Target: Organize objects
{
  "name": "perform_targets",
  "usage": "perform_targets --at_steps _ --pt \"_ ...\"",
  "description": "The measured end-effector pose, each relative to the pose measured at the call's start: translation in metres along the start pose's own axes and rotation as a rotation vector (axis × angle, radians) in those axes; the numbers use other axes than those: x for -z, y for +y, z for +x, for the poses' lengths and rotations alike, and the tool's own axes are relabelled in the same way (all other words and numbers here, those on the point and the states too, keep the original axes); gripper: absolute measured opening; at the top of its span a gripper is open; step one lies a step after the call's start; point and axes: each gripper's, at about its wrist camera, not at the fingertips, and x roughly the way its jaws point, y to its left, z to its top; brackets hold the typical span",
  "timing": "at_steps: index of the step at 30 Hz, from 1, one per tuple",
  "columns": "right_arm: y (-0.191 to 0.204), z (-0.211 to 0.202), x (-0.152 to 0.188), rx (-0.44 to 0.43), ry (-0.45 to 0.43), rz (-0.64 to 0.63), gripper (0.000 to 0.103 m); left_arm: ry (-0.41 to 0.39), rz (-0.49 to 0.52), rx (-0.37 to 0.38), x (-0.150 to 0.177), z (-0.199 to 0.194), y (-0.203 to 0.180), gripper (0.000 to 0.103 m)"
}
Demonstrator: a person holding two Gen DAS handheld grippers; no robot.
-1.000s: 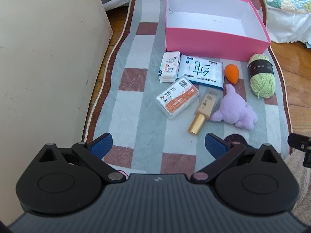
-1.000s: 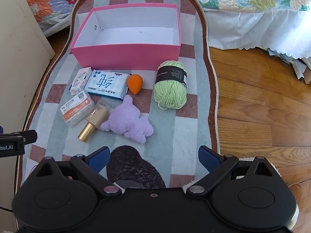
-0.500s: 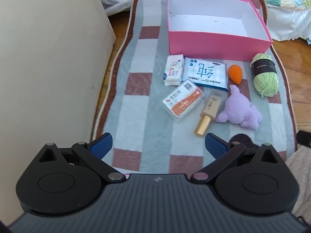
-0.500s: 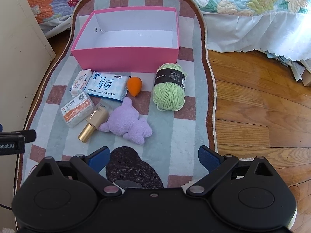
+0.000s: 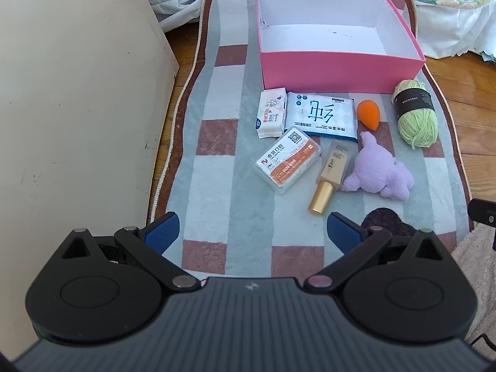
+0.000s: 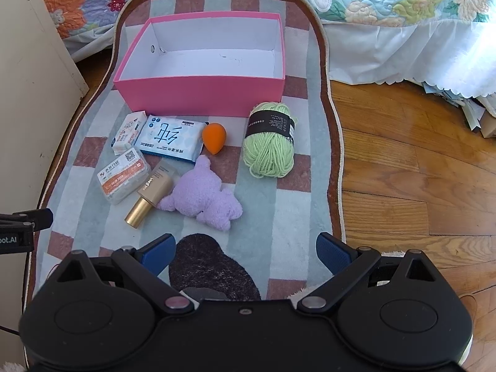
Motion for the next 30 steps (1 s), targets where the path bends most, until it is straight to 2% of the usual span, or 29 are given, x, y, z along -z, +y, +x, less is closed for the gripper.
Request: perform_targets --at_steps 30 --pt "0.0039 0.0013 -0.0006 0.006 0.008 -0.004 0.099 0.004 0.005 0.003 0.0035 -0.0009 0.0 0.103"
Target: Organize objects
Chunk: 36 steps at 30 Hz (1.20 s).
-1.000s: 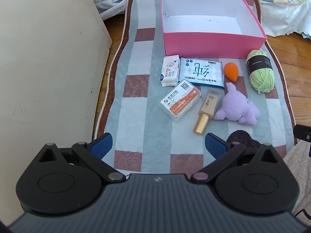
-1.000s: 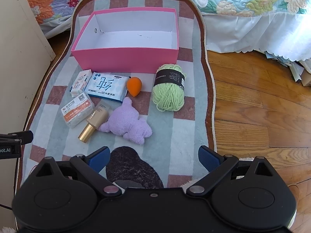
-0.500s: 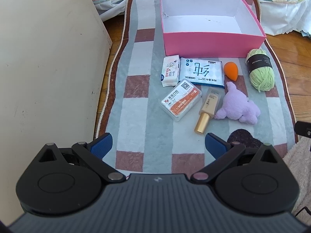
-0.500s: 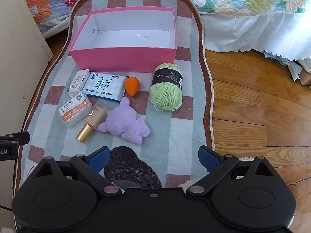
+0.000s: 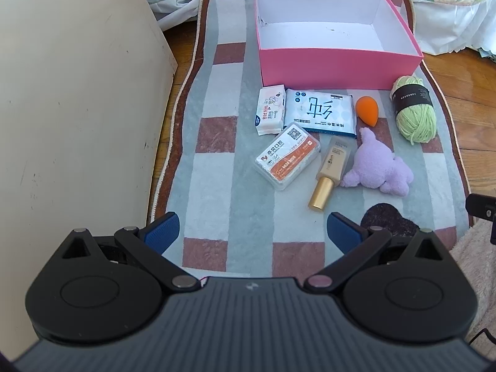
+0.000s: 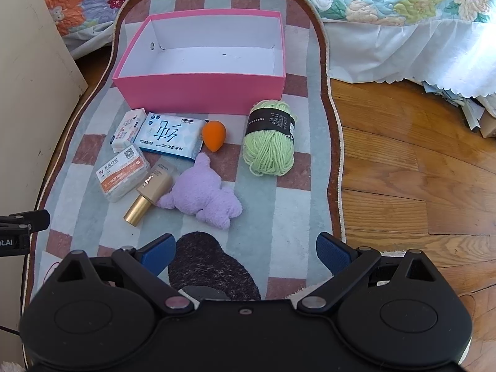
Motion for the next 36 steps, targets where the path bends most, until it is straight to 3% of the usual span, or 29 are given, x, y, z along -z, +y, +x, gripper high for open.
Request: perform_targets --at_steps 16,31,36 --pt "0.003 -0.005 -0.002 -0.018 -0.002 -0.009 0.099 -0.022 0.019 -0.01 -0.007 -0.013 0.003 0.103" --pt "0.002 -0.001 -0.001 -0.074 0.023 0.012 0.099 -0.003 0.01 0.012 -0.006 -0.006 0.003 0.103" --pt "-0.001 -0.004 -0.003 -0.064 0.0 0.006 0.099 -0.04 0.012 0.047 -0.01 -0.01 0.004 0.103"
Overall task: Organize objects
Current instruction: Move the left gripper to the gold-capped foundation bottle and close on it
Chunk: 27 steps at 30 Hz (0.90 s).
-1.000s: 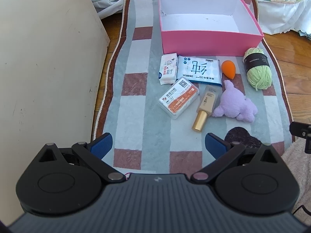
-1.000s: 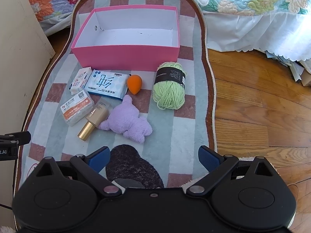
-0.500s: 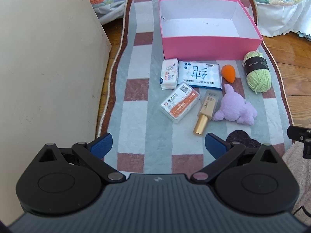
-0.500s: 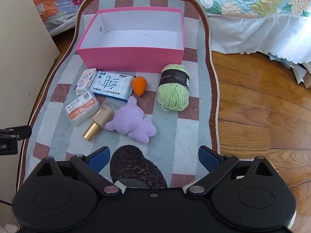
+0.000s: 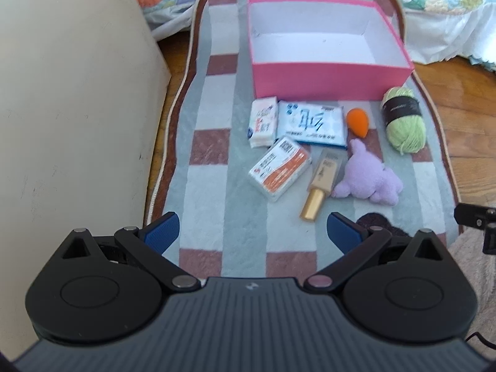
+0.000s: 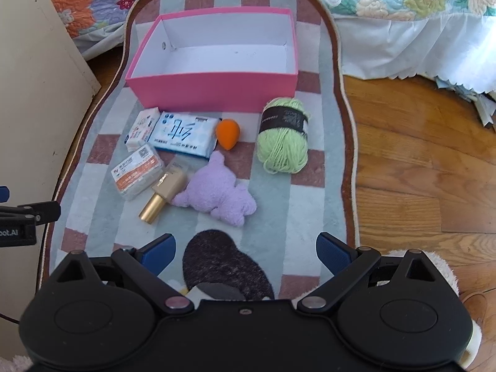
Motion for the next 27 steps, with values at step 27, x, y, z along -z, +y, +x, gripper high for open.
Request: perform_targets --at_steps 27 --pt "0.044 0.102 -0.035 -0.483 -0.033 -0.213 0.083 0.061 0.044 0.358 -0.071 0.123 -0.023 0.073"
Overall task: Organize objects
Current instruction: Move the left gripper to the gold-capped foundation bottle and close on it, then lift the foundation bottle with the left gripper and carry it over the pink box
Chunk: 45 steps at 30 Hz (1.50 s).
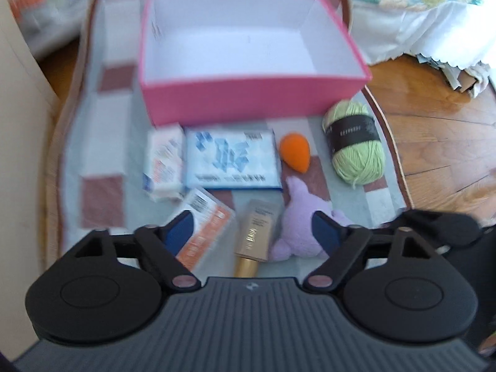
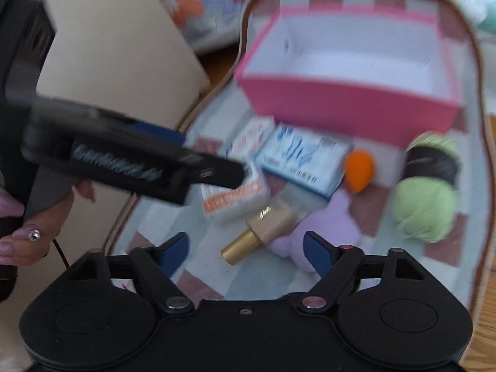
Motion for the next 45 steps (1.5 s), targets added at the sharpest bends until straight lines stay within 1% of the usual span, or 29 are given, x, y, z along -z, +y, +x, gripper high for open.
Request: perform_targets --at_steps 1,3,4,6,7,8,9,10,11,13,15,17,18,21,23,24,25,26,29,32,34,38,41,43,45 --pt "-0.001 0.012 0.0 -0.001 0.014 0.005 0.081 0.016 -0.023 0.022 0.001 0.01 0.005 0.065" --pt "-0.005 0.031 0.0 -0.013 0.042 0.048 0.081 0.036 -0.041 0.044 0.004 0.027 0.011 0.062" --pt "-0.008 0.038 0.0 -0.021 0.05 0.074 0.078 0.035 -0.042 0.056 0.006 0.033 0.012 0.06" --pt "-0.013 0.047 -0.001 -0.027 0.048 0.108 0.075 0.043 -0.06 0.088 0.01 0.044 0.016 0.056" --pt "-0.015 0.05 -0.002 -0.026 0.048 0.114 0.072 0.053 -0.075 0.103 0.011 0.049 0.019 0.05" --pt "-0.015 0.054 -0.003 -0.021 0.049 0.115 0.069 0.063 -0.093 0.116 0.012 0.054 0.021 0.046" --pt "-0.014 0.058 -0.003 -0.011 0.057 0.118 0.064 0.071 -0.107 0.128 0.014 0.058 0.024 0.038" --pt "-0.015 0.066 -0.005 0.005 0.069 0.124 0.058 0.079 -0.12 0.145 0.015 0.061 0.026 0.032" --pt "-0.015 0.069 -0.005 0.018 0.069 0.13 0.056 0.086 -0.133 0.155 0.017 0.063 0.028 0.032" --pt "-0.016 0.074 -0.002 0.038 0.06 0.149 0.05 0.085 -0.132 0.145 0.02 0.066 0.029 0.032" --pt "-0.016 0.079 0.003 0.052 0.044 0.153 0.049 0.101 -0.15 0.133 0.022 0.071 0.031 0.033" --pt "-0.014 0.082 0.005 0.072 0.02 0.148 0.051 0.098 -0.204 0.163 0.025 0.077 0.037 0.037" --pt "-0.014 0.083 0.006 0.075 0.016 0.157 0.054 0.098 -0.218 0.171 0.025 0.078 0.038 0.038" --pt "-0.014 0.089 0.006 0.084 -0.004 0.171 0.063 0.086 -0.238 0.172 0.026 0.079 0.04 0.037" --pt "-0.007 0.092 0.007 0.115 -0.014 0.13 0.064 0.086 -0.243 0.173 0.026 0.079 0.041 0.037" --pt "-0.003 0.093 0.007 0.135 -0.01 0.1 0.063 0.087 -0.246 0.172 0.026 0.08 0.042 0.037" --pt "0.001 0.094 0.007 0.159 -0.006 0.072 0.055 0.089 -0.249 0.172 0.027 0.079 0.042 0.036" --pt "0.003 0.094 0.008 0.187 -0.006 0.052 0.053 0.089 -0.251 0.171 0.027 0.079 0.041 0.036" --pt "0.0 0.088 0.01 0.173 -0.003 0.072 0.051 0.078 -0.233 0.151 0.027 0.078 0.037 0.035" --pt "-0.002 0.084 0.011 0.161 -0.005 0.078 0.05 0.06 -0.227 0.128 0.028 0.077 0.034 0.038" --pt "-0.002 0.083 0.01 0.154 -0.004 0.087 0.05 0.057 -0.24 0.112 0.029 0.076 0.031 0.037" --pt "-0.001 0.078 0.014 0.131 0.005 0.095 0.049 0.057 -0.215 0.066 0.033 0.065 0.018 0.036" --pt "0.002 0.069 0.016 0.104 0.017 0.101 0.049 0.059 -0.194 0.06 0.036 0.049 0.008 0.035" --pt "0.004 0.059 0.018 0.087 0.014 0.104 0.049 0.058 -0.155 0.04 0.035 0.034 -0.003 0.034" --pt "0.008 0.045 0.017 0.058 0.004 0.115 0.048 0.039 -0.109 0.02 0.033 0.015 -0.015 0.034"
